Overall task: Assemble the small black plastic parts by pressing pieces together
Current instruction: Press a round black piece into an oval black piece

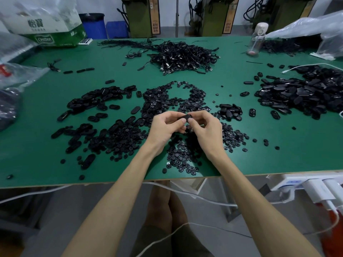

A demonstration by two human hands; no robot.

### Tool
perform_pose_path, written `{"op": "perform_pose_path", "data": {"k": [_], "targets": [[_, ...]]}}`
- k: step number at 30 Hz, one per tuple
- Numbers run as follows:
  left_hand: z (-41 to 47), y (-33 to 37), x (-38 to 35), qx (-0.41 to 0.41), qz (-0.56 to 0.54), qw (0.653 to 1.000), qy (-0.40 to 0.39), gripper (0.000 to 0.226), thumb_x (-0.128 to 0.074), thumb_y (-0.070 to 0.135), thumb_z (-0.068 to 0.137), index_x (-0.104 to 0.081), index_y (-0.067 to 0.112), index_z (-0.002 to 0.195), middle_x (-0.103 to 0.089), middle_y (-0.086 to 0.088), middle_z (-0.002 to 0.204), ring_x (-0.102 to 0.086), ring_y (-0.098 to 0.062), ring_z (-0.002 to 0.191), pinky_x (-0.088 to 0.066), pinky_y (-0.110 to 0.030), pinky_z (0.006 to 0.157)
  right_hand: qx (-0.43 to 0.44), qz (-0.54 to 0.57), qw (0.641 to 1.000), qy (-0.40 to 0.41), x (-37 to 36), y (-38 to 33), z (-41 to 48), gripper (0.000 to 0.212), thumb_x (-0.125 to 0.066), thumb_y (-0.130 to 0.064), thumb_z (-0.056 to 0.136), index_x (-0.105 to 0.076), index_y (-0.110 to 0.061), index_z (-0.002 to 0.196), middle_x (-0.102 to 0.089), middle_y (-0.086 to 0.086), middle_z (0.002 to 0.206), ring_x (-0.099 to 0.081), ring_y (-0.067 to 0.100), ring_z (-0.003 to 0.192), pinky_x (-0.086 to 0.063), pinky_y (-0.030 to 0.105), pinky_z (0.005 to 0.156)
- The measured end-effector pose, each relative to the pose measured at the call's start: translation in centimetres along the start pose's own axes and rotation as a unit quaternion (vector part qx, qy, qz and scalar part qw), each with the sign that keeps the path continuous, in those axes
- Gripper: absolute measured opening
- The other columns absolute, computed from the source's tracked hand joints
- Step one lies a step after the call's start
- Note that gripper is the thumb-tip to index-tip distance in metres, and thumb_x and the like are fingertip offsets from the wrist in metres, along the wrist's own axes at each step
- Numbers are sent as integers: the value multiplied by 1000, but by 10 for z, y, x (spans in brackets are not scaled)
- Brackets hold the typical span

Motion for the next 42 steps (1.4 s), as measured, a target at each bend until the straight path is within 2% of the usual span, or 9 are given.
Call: {"op": "perform_pose_path", "data": {"k": [5, 9, 14, 18, 26, 30, 34, 39, 42], "targets": [[0, 0, -1, 3, 11, 1000, 4, 14, -70, -3, 94, -72, -1, 107, -75, -7, 85, -71, -15, 75, -61, -28, 73, -1, 6, 1000, 0, 1, -1, 0, 12, -72, -10, 94, -76, -12, 105, -75, -5, 90, -67, 5, 81, -55, 24, 79], [0, 1, -2, 2, 27, 1000, 8, 13, -66, -6, 94, -71, -2, 106, -75, -7, 88, -72, -13, 74, -59, -25, 71, 9, 4, 1000, -10, 0, -2, -1, 13, -73, -7, 92, -76, -11, 104, -76, -4, 91, -70, 8, 84, -57, 27, 81], [-1, 2, -1, 1, 37, 999, 23, 15, -64, -11, 90, -70, -1, 100, -75, -10, 89, -71, -21, 73, -61, -29, 73, 23, 3, 999, -25, -1, -4, -3, 13, -72, -3, 91, -76, -12, 101, -76, -4, 86, -71, 8, 81, -57, 24, 76], [-1, 2, -1, -1, 43, 999, 27, 17, -64, -11, 89, -70, 2, 97, -74, -7, 86, -69, -17, 68, -60, -26, 71, 24, 11, 999, -34, -2, -3, -3, 15, -71, 0, 90, -75, -11, 99, -75, -3, 84, -71, 10, 79, -57, 24, 75], [-1, 1, 1, 8, -11, 1000, 4, 18, -72, -2, 92, -73, -5, 110, -77, -19, 90, -75, -26, 79, -63, -37, 80, 19, 47, 999, -14, 2, 1, -1, 25, -69, -4, 93, -74, -22, 109, -67, -2, 80, -62, 13, 76, -51, 27, 73], [0, 1, 0, 0, -6, 1000, 5, 18, -72, -1, 92, -72, -7, 109, -75, -25, 95, -74, -27, 79, -63, -36, 80, 21, 37, 999, -12, 0, 2, 0, 20, -68, 0, 91, -78, -17, 96, -73, -1, 90, -67, 15, 82, -56, 33, 78], [-1, 1, 0, -6, -4, 1000, 3, 15, -72, -3, 92, -73, -5, 107, -76, -21, 93, -73, -25, 77, -63, -35, 78, 18, 44, 999, -9, 1, 2, -1, 22, -68, -1, 90, -78, -20, 89, -73, -2, 91, -67, 14, 80, -57, 34, 78], [0, -1, 0, -10, -4, 1000, 5, 16, -72, -2, 92, -73, -5, 108, -76, -20, 93, -74, -25, 79, -63, -35, 79, 17, 45, 999, -5, 0, 1, -1, 22, -68, -3, 91, -78, -22, 90, -73, -4, 93, -68, 12, 84, -57, 33, 81], [0, 0, -1, -29, 20, 999, 12, 18, -71, 1, 95, -73, -1, 113, -78, -14, 100, -75, -24, 88, -63, -37, 85, 21, 46, 999, 4, 1, 0, -3, 19, -67, -7, 94, -79, -22, 97, -74, -9, 97, -69, 9, 91, -57, 33, 86]]}}
Point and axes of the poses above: each hand's wrist, its own z-axis towards the middle knuckle, its own x-axis out of the back of the hand, y = z × x, the point moved 2 cm from there along z, towards the middle knuckle
